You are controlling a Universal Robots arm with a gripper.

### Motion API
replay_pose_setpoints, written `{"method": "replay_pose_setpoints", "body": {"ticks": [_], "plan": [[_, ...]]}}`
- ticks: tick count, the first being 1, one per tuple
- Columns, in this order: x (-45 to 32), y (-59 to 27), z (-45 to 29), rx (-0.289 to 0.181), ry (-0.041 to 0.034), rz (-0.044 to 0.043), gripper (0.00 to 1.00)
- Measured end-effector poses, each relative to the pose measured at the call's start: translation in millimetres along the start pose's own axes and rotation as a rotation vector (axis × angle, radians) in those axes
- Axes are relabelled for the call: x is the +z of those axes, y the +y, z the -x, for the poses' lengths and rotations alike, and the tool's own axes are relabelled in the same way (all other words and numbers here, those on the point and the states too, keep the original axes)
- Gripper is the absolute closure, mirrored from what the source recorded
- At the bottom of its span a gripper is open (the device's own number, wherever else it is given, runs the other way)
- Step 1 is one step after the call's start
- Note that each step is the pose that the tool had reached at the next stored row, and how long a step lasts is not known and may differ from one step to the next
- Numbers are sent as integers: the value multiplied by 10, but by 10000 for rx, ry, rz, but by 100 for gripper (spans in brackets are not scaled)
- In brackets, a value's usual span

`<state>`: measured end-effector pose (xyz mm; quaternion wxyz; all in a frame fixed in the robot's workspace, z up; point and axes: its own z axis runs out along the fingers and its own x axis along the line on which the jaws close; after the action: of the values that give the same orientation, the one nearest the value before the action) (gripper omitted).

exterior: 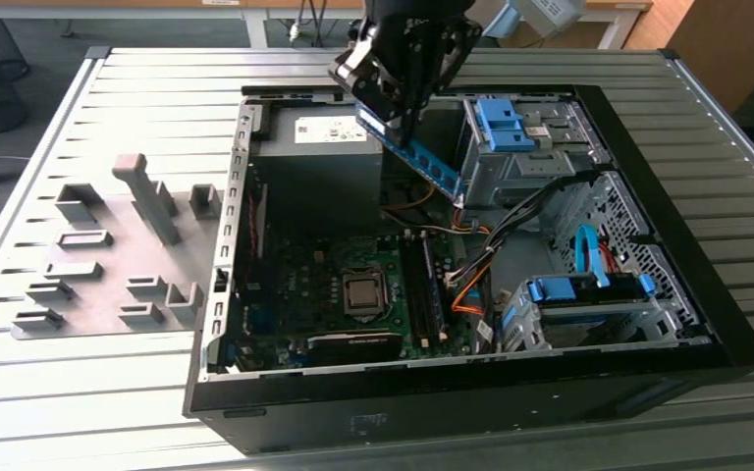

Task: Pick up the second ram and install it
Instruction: 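Insert the second ram into the second slot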

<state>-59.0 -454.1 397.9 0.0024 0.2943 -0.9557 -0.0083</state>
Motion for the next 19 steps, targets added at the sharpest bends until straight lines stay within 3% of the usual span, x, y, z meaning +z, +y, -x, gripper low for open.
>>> {"method": "replay_pose_setpoints", "body": {"ticks": [8, 19], "plan": [[8, 0, 0, 1342, -22, -1, 86], [14, 0, 0, 2447, -42, -1, 86]]}}
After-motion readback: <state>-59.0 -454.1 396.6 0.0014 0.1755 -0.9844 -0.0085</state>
